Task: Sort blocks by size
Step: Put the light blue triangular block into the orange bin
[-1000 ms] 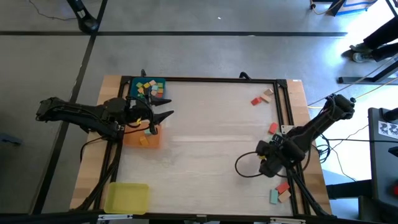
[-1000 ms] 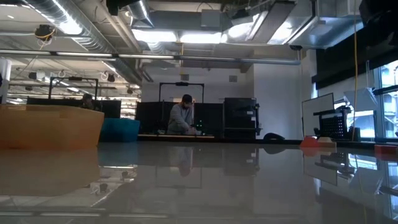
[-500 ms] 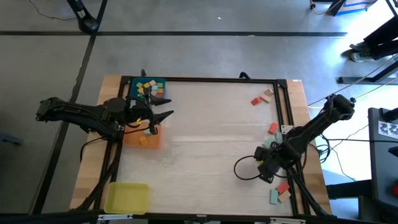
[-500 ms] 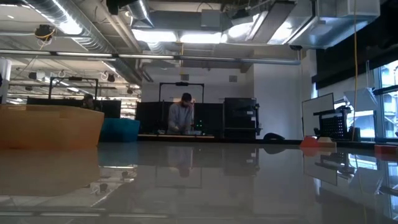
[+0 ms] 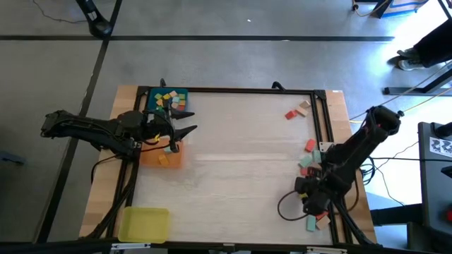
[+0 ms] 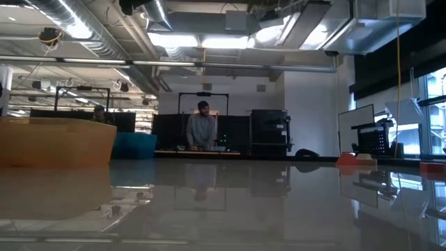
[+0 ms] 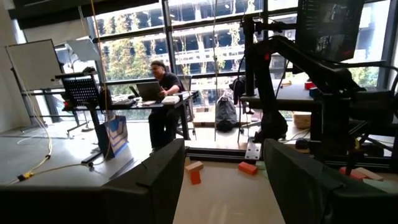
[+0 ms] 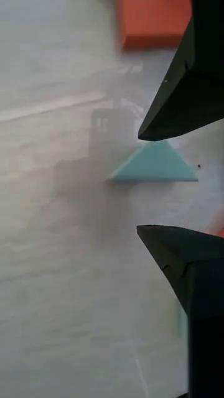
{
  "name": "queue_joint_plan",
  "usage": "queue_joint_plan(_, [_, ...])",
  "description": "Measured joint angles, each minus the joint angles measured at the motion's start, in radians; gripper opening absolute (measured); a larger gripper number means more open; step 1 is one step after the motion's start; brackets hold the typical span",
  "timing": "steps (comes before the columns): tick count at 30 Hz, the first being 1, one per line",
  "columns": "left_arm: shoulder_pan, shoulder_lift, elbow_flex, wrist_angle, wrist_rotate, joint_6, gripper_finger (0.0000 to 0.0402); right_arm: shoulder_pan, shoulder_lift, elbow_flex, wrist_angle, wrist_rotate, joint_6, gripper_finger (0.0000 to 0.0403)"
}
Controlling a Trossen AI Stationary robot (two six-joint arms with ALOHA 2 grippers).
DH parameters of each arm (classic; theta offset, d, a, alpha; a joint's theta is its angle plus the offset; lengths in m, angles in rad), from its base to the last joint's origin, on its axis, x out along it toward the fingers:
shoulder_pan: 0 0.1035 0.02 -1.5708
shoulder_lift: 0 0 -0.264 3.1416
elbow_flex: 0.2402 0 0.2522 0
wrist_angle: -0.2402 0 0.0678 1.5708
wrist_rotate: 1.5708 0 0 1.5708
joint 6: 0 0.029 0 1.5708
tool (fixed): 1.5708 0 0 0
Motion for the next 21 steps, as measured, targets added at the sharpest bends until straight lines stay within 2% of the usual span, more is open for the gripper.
queue_joint_plan(4, [0.0, 0.0, 0.0, -0.003, 0.0, 0.001, 0.0205, 0.039, 0.02, -0.051, 0.025, 0.011, 0.004, 0.0234])
queue_joint_plan(7, [0.0, 0.0, 0.0, -0.004, 0.0, 0.004, 0.0205, 0.038, 0.044, -0.088, 0.095, 0.01, 0.005, 0.0234])
queue_joint_plan(14, [0.0, 0.0, 0.0, -0.001, 0.0, 0.012, 0.0205, 0.037, 0.123, -0.122, 0.135, 0.002, 0.047, 0.0231])
queue_joint_plan(17, [0.0, 0.0, 0.0, -0.001, 0.0, 0.012, 0.0205, 0.037, 0.127, -0.122, 0.138, -0.012, 0.044, 0.0204])
queue_joint_plan(21, [0.0, 0.0, 0.0, -0.001, 0.0, 0.013, 0.0205, 0.037, 0.129, -0.121, 0.149, -0.001, 0.045, 0.0133])
